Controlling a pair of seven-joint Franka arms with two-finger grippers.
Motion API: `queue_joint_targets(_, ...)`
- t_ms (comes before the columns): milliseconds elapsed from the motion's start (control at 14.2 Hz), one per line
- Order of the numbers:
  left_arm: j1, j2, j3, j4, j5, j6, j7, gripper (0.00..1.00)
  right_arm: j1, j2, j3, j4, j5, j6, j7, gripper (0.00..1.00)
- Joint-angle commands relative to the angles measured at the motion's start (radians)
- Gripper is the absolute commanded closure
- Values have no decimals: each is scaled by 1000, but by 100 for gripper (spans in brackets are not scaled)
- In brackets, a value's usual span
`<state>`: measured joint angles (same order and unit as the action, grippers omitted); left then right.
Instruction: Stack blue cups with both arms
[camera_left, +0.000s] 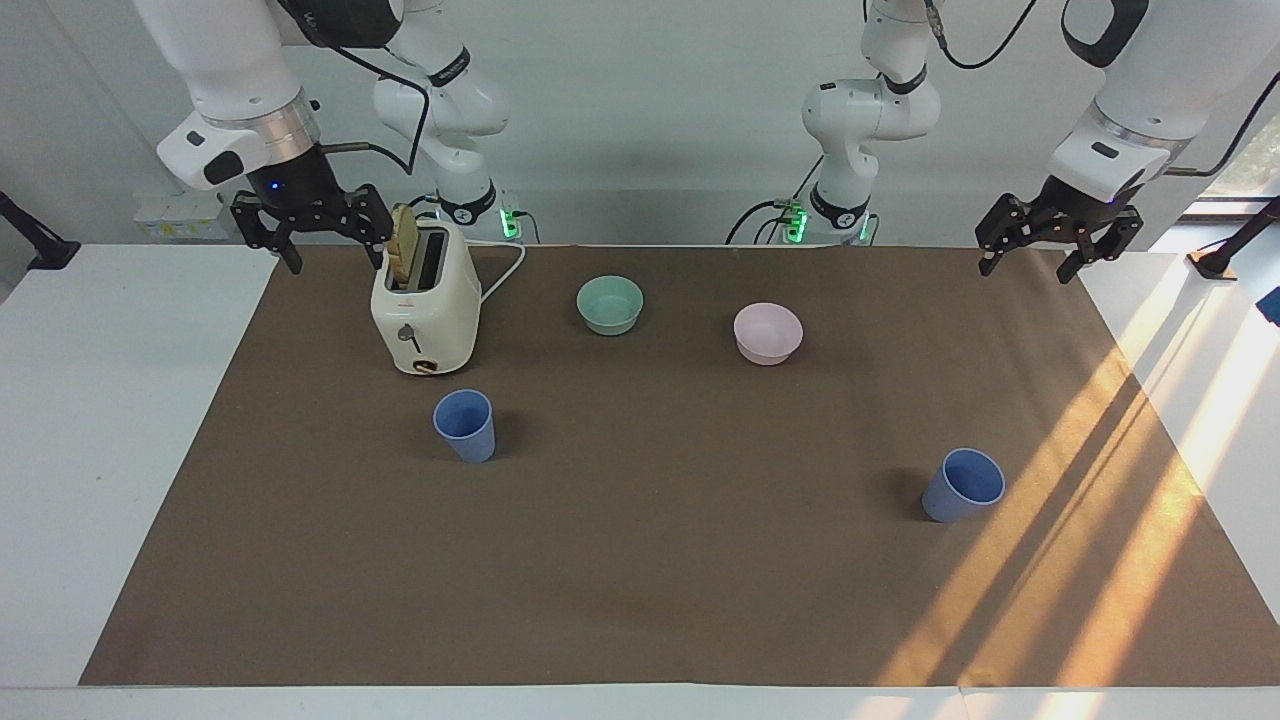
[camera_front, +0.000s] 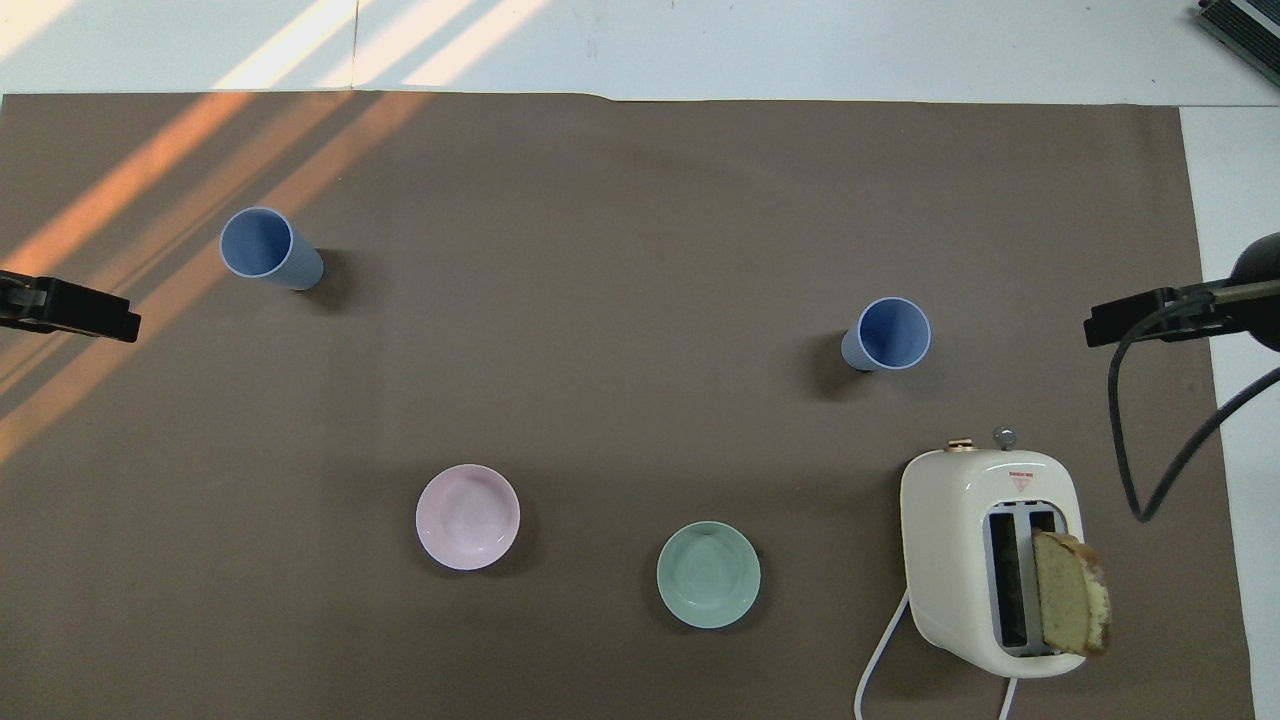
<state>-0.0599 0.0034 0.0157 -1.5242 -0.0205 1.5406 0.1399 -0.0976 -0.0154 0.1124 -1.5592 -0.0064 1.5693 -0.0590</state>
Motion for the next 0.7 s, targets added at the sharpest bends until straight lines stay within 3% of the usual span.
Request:
queue_joint_targets(0, 3, -26, 0, -31, -12, 6, 7, 0, -8, 0, 10, 1, -9, 0, 8, 0)
queue_joint_targets(632, 3, -26, 1, -30, -10, 7, 7, 0, 4, 0, 16, -2, -7, 29, 13, 0)
